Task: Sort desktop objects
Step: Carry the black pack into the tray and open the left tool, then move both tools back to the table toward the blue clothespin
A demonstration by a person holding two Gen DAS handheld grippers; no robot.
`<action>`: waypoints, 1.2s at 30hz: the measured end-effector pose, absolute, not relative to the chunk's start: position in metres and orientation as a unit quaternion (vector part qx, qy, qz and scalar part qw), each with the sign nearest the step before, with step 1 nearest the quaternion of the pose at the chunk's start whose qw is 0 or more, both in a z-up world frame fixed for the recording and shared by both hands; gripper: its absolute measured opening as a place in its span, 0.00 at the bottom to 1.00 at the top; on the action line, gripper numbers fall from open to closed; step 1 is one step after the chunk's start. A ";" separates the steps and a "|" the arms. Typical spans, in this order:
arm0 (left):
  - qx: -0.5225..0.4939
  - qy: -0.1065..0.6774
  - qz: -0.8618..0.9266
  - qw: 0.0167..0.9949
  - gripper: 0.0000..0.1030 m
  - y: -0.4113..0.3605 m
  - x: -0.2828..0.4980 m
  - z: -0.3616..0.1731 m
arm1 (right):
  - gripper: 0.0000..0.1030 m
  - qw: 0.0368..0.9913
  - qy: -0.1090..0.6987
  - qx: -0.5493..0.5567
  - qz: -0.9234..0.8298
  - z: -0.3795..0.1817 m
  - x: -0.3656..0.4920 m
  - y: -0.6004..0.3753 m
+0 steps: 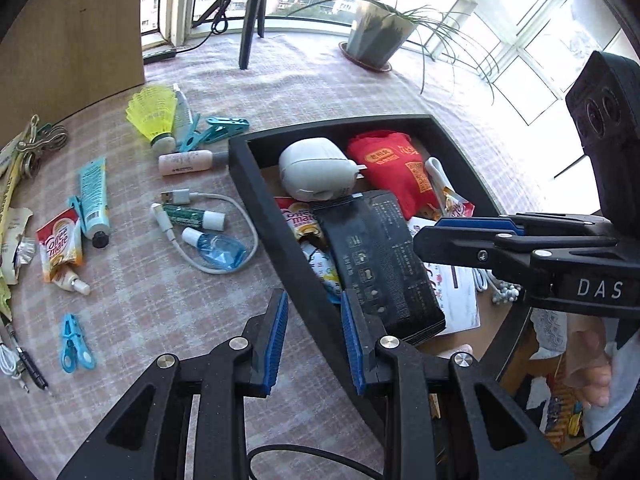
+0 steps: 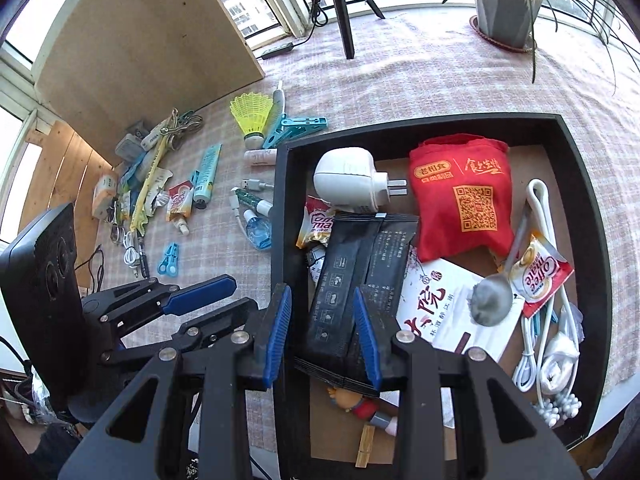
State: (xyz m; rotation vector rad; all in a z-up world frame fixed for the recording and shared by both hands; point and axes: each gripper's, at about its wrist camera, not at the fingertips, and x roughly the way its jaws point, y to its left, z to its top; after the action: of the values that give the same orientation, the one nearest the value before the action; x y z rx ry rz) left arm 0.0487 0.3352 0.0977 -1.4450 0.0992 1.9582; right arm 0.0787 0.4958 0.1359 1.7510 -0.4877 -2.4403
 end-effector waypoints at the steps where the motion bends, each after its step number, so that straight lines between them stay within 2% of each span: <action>1: -0.558 0.037 0.757 0.338 0.24 0.330 0.047 0.097 | 0.32 0.053 -0.155 0.574 -0.802 0.136 0.077 0.492; 5: -0.560 0.035 0.771 0.301 0.24 0.302 0.040 0.093 | 0.32 0.073 -0.137 0.572 -0.805 0.133 0.067 0.471; 17: -0.579 0.010 0.801 0.150 0.37 0.195 0.011 0.060 | 0.34 0.161 -0.088 0.575 -0.797 0.112 0.021 0.376; 23: -0.584 -0.012 0.801 0.128 0.47 0.175 0.007 0.050 | 0.34 0.199 -0.051 0.582 -0.787 0.088 -0.004 0.325; 36: -0.590 -0.033 0.798 0.122 0.47 0.176 -0.003 0.032 | 0.34 0.218 -0.044 0.634 -0.740 0.044 -0.058 0.278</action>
State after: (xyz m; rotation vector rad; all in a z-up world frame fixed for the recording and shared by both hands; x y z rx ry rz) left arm -0.0027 0.1765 0.0322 -1.7205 -0.0963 2.3281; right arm -0.0582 0.2778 0.0436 1.7560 -0.1229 -2.0497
